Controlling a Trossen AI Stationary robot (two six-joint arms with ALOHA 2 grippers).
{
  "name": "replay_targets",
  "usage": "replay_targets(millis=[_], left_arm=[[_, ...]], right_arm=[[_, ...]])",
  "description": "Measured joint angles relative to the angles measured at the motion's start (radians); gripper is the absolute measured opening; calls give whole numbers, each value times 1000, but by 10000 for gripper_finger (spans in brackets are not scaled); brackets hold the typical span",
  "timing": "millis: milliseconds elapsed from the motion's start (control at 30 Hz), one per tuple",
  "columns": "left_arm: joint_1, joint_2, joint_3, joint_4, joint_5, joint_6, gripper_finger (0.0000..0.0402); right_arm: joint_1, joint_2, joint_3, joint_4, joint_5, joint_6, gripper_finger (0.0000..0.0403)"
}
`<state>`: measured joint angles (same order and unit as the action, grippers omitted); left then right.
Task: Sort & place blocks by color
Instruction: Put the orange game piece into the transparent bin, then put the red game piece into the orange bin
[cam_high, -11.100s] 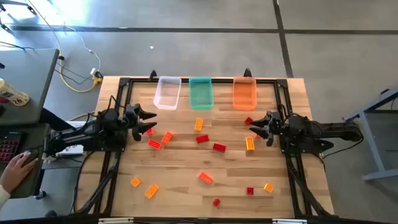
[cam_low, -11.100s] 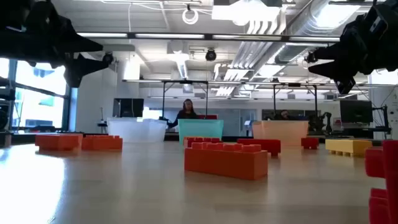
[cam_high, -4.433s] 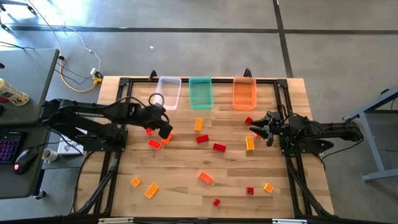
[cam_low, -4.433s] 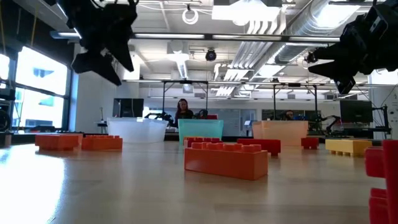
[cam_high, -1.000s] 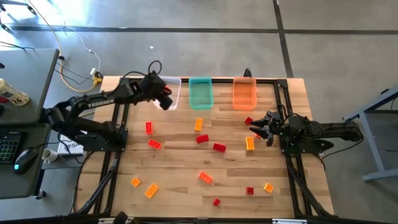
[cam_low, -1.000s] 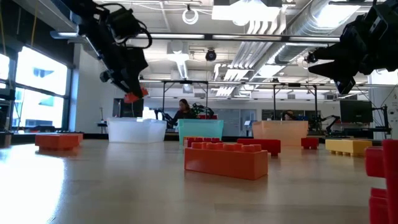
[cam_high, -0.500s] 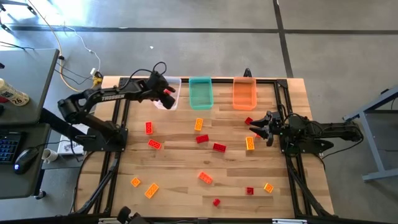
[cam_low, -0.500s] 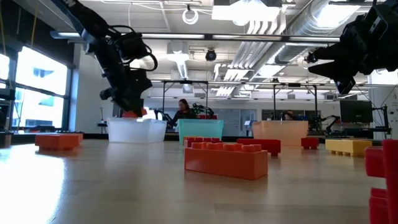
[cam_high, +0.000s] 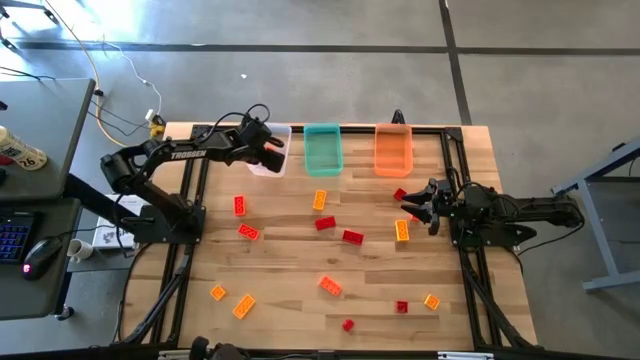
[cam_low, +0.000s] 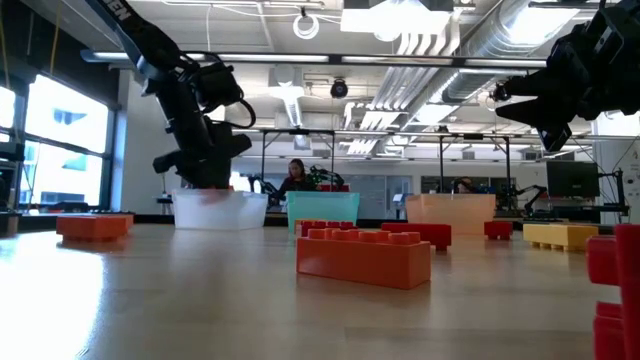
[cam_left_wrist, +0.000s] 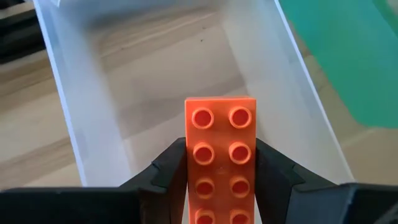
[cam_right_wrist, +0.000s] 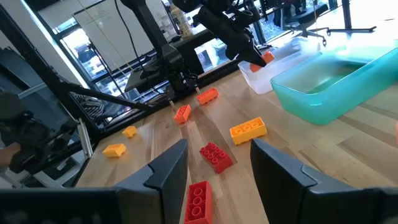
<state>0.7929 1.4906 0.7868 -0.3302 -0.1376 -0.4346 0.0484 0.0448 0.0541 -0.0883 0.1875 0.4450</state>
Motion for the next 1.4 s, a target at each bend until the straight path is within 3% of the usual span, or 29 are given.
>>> replay_targets(millis=[367, 633, 1067, 1400], left_arm=[[0, 0, 0, -1, 21, -130, 168], [0, 0, 0, -1, -2, -168, 180], [0, -51, 0, 75, 107, -179, 181], [-20, -218, 0, 75, 108, -183, 181]], right_arm=[[0, 0, 0, 0, 0, -18, 161], [0, 0, -1, 7, 0, 260, 161], [-1, 0, -1, 26, 34, 342, 161], [-5, 0, -1, 295, 110, 278, 161]])
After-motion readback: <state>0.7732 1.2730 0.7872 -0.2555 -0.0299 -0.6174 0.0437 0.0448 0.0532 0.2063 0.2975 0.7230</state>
